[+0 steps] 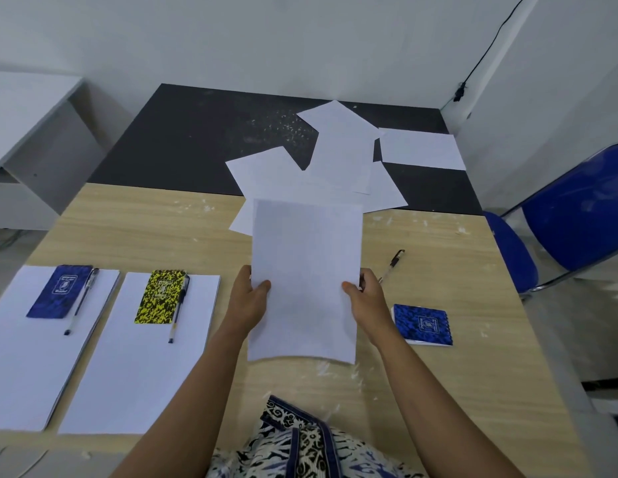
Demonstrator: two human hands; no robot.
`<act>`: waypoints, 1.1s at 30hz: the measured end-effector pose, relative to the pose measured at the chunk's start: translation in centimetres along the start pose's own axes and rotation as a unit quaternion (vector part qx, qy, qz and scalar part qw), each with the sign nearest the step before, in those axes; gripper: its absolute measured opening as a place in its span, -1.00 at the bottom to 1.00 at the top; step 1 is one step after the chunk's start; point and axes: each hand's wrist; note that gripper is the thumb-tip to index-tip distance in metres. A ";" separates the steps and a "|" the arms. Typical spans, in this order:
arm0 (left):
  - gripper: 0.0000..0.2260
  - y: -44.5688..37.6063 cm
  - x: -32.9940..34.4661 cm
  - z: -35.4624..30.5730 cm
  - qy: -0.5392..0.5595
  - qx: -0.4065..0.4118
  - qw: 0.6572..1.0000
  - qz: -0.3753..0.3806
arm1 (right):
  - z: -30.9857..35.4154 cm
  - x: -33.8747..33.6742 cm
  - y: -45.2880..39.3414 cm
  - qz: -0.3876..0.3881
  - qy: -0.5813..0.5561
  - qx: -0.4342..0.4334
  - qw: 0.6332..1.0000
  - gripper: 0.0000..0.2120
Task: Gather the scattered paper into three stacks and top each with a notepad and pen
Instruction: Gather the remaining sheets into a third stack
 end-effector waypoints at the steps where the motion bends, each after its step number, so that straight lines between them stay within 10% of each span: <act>1: -0.76 -0.1 0.0 0.1 -0.004 -0.011 1.000 -0.008 | -0.1 0.0 -0.2 0.013 0.010 0.010 1.000 -0.80; 17: -0.76 -4.3 -0.2 1.4 0.001 -0.147 0.985 -0.089 | -3.6 1.2 -5.3 0.139 0.131 0.129 0.973 -0.65; 23: -0.22 -7.8 1.9 0.8 -0.328 -0.085 0.924 -0.179 | -4.5 2.2 -9.8 0.153 0.196 0.096 0.964 -0.65; 33: -0.12 -13.6 5.0 -0.7 -0.522 -0.122 0.844 -0.022 | -5.2 5.4 -17.5 0.159 0.352 -0.028 0.922 -0.62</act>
Point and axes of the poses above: each hand's wrist, its own y-axis away from the middle knuckle, its own x-axis out of the palm, z = x × y, and after that the axes turned 15 degrees about -x, right-handed
